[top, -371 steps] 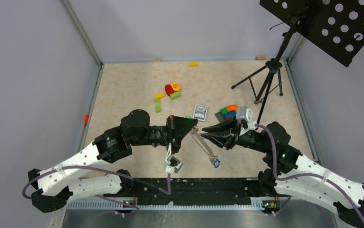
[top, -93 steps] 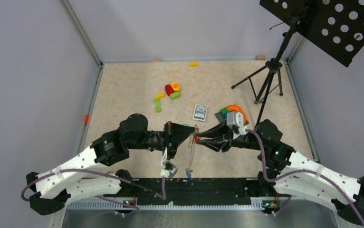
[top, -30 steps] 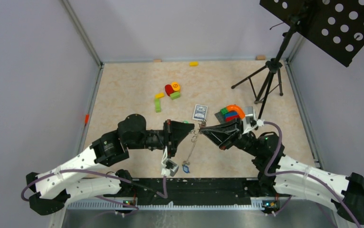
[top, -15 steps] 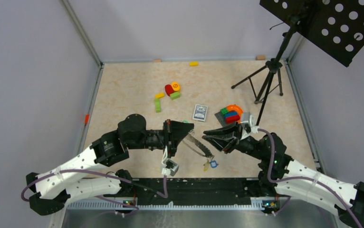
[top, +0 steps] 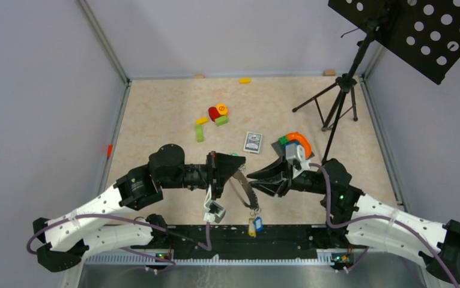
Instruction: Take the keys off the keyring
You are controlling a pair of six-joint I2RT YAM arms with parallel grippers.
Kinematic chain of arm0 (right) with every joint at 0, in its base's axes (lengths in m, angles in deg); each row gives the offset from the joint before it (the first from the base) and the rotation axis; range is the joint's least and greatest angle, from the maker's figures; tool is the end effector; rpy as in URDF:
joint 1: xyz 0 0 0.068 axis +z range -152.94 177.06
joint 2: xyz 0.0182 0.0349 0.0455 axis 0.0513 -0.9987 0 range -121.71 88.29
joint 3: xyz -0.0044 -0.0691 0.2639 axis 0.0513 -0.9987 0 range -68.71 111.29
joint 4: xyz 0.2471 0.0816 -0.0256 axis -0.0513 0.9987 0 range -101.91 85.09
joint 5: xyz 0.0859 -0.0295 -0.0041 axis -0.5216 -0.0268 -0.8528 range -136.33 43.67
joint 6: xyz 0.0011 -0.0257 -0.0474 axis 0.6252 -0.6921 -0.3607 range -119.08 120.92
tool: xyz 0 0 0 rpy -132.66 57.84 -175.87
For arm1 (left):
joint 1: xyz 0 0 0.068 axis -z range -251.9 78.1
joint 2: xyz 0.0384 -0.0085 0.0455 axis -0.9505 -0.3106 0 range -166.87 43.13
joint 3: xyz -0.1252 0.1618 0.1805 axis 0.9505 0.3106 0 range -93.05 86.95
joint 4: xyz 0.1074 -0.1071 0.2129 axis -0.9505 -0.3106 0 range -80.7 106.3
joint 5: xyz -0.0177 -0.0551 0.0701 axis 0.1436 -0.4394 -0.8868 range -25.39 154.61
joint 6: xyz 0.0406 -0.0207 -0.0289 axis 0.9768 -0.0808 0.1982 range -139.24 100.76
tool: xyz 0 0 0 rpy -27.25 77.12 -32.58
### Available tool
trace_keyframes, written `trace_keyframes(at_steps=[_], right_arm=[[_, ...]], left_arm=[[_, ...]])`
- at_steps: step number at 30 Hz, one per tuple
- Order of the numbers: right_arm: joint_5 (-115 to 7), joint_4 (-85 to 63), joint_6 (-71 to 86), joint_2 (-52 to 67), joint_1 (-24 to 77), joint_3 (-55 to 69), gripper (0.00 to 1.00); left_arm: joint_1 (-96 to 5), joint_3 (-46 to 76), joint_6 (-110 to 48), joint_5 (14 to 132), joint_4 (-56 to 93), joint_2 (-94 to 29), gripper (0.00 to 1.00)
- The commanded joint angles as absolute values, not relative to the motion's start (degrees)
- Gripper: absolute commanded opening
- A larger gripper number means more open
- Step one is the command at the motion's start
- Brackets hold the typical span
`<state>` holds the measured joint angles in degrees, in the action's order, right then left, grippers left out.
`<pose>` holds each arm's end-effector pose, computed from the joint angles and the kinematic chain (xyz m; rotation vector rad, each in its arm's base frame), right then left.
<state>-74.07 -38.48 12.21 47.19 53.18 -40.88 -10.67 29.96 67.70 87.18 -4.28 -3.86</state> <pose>0.0842 0.1553 0.3134 -0.9548 1.1480 1.2924 0.0726 -0.1606 0.3886 1.7299 0.1972 -0.0167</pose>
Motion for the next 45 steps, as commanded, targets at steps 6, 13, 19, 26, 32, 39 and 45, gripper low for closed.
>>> trace_keyframes(at_steps=[6, 13, 19, 26, 32, 39, 45], right_arm=[[-67.5, -43.1, 12.7, 50.6, 53.3, -39.3, 0.35], [-67.9, -45.3, 12.9, 47.6, 53.3, -38.3, 0.39], [-68.8, -46.6, 12.5, 45.9, 53.3, -36.8, 0.42], [-72.2, -48.3, 12.3, 44.9, 53.3, -35.9, 0.43], [-74.6, -48.8, 12.3, 43.5, 53.3, -35.4, 0.43], [-76.0, -50.7, 13.0, 41.7, 53.3, -35.1, 0.41], [-76.4, -51.4, 13.6, 41.3, 53.3, -35.2, 0.32]], left_arm=[[-10.7, 29.0, 67.2, 88.3, -0.1, -3.2, 0.00], [-10.7, 28.9, 67.1, 88.6, -0.1, -3.2, 0.00], [-10.7, 28.8, 67.0, 88.9, -0.1, -3.5, 0.00], [-10.7, 28.9, 66.9, 89.6, -0.2, -3.8, 0.00], [-10.7, 28.8, 66.8, 89.7, -0.2, -3.9, 0.00], [-10.7, 28.9, 66.7, 89.9, -0.3, -3.9, 0.00], [-10.7, 29.0, 66.7, 89.8, -0.5, -3.6, 0.00]])
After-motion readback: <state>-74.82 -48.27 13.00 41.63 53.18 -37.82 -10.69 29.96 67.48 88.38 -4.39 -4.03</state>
